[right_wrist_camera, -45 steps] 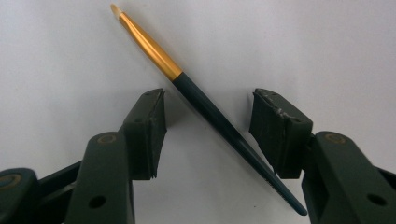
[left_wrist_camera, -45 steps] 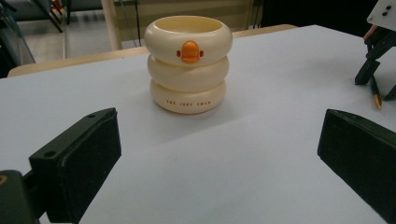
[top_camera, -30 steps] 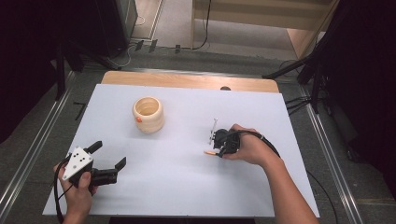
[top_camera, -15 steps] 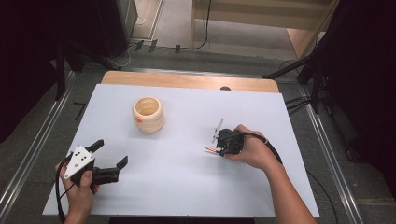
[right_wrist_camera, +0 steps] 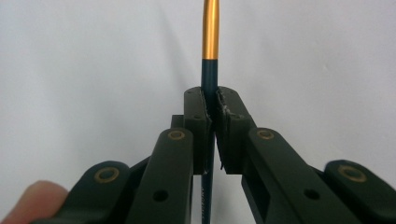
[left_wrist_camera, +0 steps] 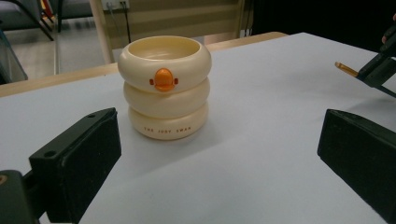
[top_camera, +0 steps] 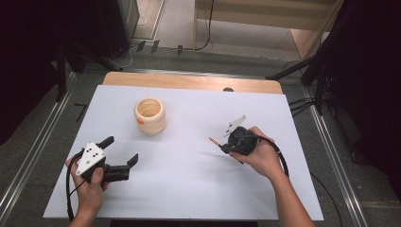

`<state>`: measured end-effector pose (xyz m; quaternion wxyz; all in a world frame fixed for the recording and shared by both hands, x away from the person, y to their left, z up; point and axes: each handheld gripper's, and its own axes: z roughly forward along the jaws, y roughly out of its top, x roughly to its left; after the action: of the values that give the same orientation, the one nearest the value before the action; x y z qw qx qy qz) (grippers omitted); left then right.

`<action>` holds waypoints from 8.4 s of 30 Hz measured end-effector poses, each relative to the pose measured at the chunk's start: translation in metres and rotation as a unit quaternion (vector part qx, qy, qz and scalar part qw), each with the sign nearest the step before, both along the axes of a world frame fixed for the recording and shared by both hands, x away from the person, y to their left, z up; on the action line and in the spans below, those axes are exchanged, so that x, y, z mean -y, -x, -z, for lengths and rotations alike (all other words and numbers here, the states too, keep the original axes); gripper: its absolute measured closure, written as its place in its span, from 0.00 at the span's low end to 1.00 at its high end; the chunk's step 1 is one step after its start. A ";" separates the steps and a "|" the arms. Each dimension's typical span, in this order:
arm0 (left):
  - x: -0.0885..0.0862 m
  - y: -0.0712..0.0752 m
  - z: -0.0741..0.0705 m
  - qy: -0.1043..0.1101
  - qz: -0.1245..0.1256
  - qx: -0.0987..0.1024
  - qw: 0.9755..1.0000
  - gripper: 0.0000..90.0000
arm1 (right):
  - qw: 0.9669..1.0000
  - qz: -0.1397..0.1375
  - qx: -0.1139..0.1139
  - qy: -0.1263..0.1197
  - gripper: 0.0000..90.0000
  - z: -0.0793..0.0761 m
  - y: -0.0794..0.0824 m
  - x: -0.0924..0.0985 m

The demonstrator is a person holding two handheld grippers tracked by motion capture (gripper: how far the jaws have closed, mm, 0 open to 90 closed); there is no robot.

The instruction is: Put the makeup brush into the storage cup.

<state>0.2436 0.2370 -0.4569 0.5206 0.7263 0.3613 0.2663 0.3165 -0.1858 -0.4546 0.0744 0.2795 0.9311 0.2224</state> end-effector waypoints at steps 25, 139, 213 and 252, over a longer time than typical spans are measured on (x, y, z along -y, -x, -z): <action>0.041 -0.016 -0.005 0.011 0.023 0.005 1.000 0.00 | 0.974 0.090 0.092 -0.187 0.94 -0.011 0.031 0.010; 0.146 0.005 -0.002 0.090 0.205 -0.062 0.973 0.78 | 0.893 0.081 0.160 -0.413 0.94 -0.028 0.089 -0.054; 0.083 -0.050 -0.036 0.069 0.108 -0.034 0.991 0.93 | 0.891 0.219 0.224 -0.328 0.00 0.024 0.109 0.082; 0.052 -0.099 -0.068 0.101 0.034 -0.001 0.994 0.93 | 0.901 0.221 0.211 -0.307 0.00 0.047 0.116 0.092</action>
<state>0.3426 0.1854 -0.3891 0.5995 0.6821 0.3623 0.2099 0.2009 -0.2782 -0.5019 0.2271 0.4337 0.6935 0.5286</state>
